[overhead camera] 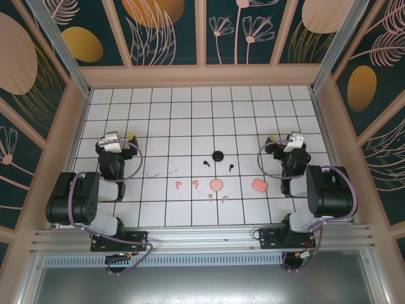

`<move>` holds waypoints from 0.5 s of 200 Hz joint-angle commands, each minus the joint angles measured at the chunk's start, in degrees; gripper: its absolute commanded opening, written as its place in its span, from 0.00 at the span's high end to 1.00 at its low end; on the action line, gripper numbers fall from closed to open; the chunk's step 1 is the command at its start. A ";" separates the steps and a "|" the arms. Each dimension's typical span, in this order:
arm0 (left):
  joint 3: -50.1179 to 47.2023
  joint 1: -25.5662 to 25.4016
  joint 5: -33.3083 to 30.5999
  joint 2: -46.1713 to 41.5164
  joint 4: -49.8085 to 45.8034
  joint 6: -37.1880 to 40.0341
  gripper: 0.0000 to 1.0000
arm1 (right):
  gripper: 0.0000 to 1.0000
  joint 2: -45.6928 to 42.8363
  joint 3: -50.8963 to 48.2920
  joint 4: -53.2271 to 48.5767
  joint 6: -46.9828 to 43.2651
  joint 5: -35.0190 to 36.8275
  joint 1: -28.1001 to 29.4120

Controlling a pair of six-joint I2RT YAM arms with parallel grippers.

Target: Insert the wireless bluetooth earbuds into the charging case

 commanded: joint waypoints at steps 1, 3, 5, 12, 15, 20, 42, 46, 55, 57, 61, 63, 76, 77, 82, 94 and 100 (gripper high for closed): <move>0.69 -0.29 -0.96 -0.10 0.05 -0.64 0.01 | 0.01 0.15 0.82 1.98 -0.44 -1.60 -0.41; 0.76 -0.27 -0.85 -0.09 -0.01 -0.56 0.01 | 0.01 0.13 0.80 1.98 -0.48 -1.62 -0.42; 0.78 -0.29 -0.83 -0.02 -0.10 -0.55 0.01 | 0.01 0.14 0.84 1.98 -0.48 -1.62 -0.37; 1.23 -0.30 -0.58 0.17 -0.66 -0.49 0.01 | 0.01 0.13 0.84 1.98 -0.40 -1.85 -0.55; 1.41 -0.30 -0.56 0.25 -0.93 -0.50 0.01 | 0.01 0.14 0.79 1.98 -0.40 -1.95 -0.59; 1.56 -0.30 -0.47 0.29 -1.19 -0.46 0.01 | 0.01 0.11 0.81 1.98 -0.28 -2.21 -0.67; 1.46 -0.27 -0.47 0.21 -1.11 -0.43 0.01 | 0.01 0.19 0.84 1.89 -0.31 -2.33 -0.85; 1.41 -0.29 -0.47 0.21 -1.04 -0.44 0.01 | 0.01 0.18 0.83 1.89 -0.31 -2.33 -0.86; 1.14 -0.31 -0.30 -0.01 -0.55 -0.48 0.01 | 0.01 0.15 0.81 1.89 -0.31 -2.34 -0.80; 0.96 -0.30 -0.29 0.00 -0.40 -0.39 0.01 | 0.01 0.13 0.80 1.96 -0.31 -2.33 -0.78; 0.88 -0.30 -0.21 -0.13 -0.27 -0.37 0.01 | 0.01 0.12 0.85 1.98 -0.31 -2.33 -0.85; 0.81 -0.30 -0.16 -0.14 -0.25 -0.34 0.01 | 0.01 0.12 0.76 2.04 -0.31 -2.35 -0.81; 1.21 -0.30 -0.39 -0.62 -1.24 -0.32 0.03 | 0.01 -0.36 0.86 1.54 0.21 -0.44 -0.59; 1.30 -0.30 -0.43 -0.77 -1.58 -0.34 0.03 | 0.01 -0.55 0.90 1.37 0.30 -0.11 -0.59; 1.94 -0.30 -1.02 -1.55 -3.21 -0.57 0.03 | 0.01 -1.49 1.21 0.09 1.04 1.32 -0.59; 3.90 -0.30 -3.08 -3.91 -8.50 -1.44 0.03 | 0.01 -5.15 2.48 -5.55 1.89 3.86 -0.64; 5.28 -0.30 -3.47 -4.91 -11.77 -1.51 0.03 | 0.01 -6.96 3.66 -8.95 2.33 5.19 -0.59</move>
